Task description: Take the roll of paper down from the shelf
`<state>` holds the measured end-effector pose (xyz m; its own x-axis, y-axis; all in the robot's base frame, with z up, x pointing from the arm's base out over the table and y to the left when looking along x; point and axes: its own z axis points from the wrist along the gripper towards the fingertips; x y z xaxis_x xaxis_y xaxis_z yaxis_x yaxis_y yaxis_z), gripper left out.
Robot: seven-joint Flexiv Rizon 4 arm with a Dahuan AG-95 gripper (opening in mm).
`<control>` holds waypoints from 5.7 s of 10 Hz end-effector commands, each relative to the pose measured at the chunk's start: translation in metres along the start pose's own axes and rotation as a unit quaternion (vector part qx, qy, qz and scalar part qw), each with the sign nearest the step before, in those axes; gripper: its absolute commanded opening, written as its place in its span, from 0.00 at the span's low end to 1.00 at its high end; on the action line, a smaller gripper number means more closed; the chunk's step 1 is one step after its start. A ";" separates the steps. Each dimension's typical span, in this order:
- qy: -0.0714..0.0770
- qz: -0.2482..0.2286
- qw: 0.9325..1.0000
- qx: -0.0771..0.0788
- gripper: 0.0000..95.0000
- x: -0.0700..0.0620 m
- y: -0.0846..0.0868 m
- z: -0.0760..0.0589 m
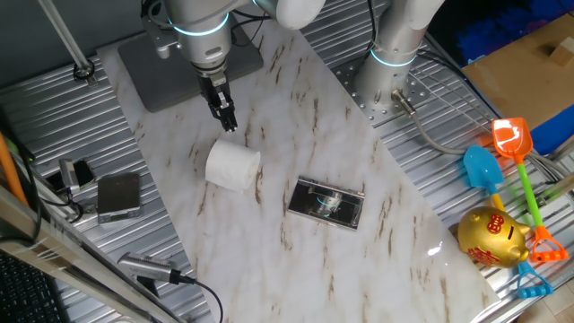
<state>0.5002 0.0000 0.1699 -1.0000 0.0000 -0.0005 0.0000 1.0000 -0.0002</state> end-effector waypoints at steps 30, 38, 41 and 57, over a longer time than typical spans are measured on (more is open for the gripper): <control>0.007 -0.603 0.797 -0.011 0.20 -0.076 0.008 0.021; 0.004 -0.706 0.708 -0.014 1.00 -0.074 0.031 0.032; 0.005 -0.767 0.641 -0.016 1.00 -0.073 0.036 0.036; 0.013 -0.836 0.546 -0.052 0.80 -0.065 0.051 0.050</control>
<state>0.5668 0.0520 0.1194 0.4211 -0.9039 -0.0747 -0.9006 -0.4265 0.0840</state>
